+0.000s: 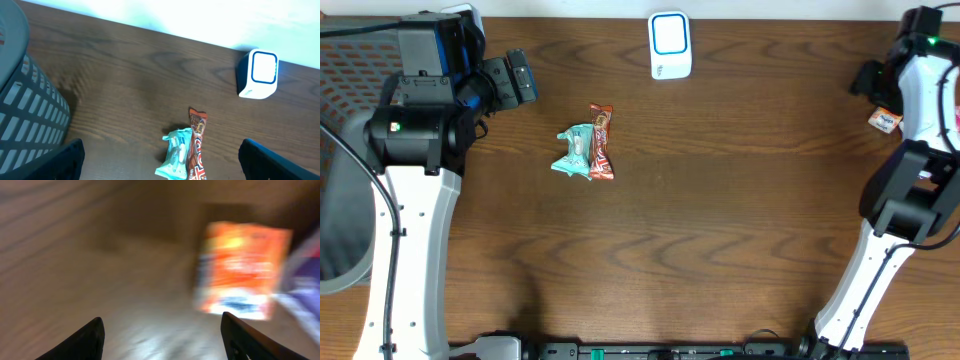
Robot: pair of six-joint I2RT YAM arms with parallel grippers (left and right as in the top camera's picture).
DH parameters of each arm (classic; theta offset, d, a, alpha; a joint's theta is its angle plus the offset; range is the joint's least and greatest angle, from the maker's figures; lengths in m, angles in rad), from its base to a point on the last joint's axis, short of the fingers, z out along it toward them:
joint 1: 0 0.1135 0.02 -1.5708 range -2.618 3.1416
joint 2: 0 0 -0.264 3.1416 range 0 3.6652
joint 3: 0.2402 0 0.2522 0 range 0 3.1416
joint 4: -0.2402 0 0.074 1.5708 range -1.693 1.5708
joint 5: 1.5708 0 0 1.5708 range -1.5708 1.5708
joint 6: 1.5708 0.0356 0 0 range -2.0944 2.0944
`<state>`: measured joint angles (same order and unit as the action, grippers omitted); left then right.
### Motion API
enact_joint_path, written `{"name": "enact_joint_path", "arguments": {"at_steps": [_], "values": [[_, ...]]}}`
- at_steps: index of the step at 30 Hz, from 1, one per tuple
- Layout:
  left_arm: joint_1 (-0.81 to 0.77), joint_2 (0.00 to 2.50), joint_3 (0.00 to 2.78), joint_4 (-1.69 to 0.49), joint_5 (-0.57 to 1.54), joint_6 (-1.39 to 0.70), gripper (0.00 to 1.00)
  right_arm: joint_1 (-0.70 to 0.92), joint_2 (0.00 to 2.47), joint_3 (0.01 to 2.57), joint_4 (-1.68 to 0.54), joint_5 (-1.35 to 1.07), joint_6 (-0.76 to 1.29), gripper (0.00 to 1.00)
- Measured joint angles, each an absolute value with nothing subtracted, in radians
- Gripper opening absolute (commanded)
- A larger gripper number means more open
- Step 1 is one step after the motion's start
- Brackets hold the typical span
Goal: Scan the item barcode
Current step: 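Carry the orange packet right and drop it near the pink package, then reach the right gripper to the brown candy bar and grasp it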
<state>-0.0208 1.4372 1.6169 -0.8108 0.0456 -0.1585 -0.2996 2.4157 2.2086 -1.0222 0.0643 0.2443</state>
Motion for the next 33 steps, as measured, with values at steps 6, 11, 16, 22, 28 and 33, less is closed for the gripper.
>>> {"name": "enact_joint_path", "arguments": {"at_steps": [6,11,16,22,28,33], "values": [[-0.021,1.437,1.617,-0.811,0.046,-0.159,0.98,-0.204,2.416,2.209,-0.989,-0.191,0.234,0.70],[-0.021,1.437,1.617,-0.811,0.046,-0.159,0.98,-0.113,2.416,2.209,-0.947,-0.420,0.230,0.72],[-0.021,1.437,1.617,-0.811,0.046,-0.159,0.98,-0.015,2.416,2.209,-0.952,-0.529,0.226,0.83],[-0.021,1.437,1.617,-0.811,0.046,-0.159,0.98,0.159,2.416,2.209,-0.942,-0.483,0.226,0.69],[-0.021,1.437,1.617,-0.811,0.046,-0.159,0.98,0.362,2.416,2.209,-0.907,-0.318,0.252,0.65],[-0.021,1.437,1.617,-0.811,0.045,-0.159,0.98,0.500,2.420,2.209,-0.879,-0.176,0.316,0.62]]}}
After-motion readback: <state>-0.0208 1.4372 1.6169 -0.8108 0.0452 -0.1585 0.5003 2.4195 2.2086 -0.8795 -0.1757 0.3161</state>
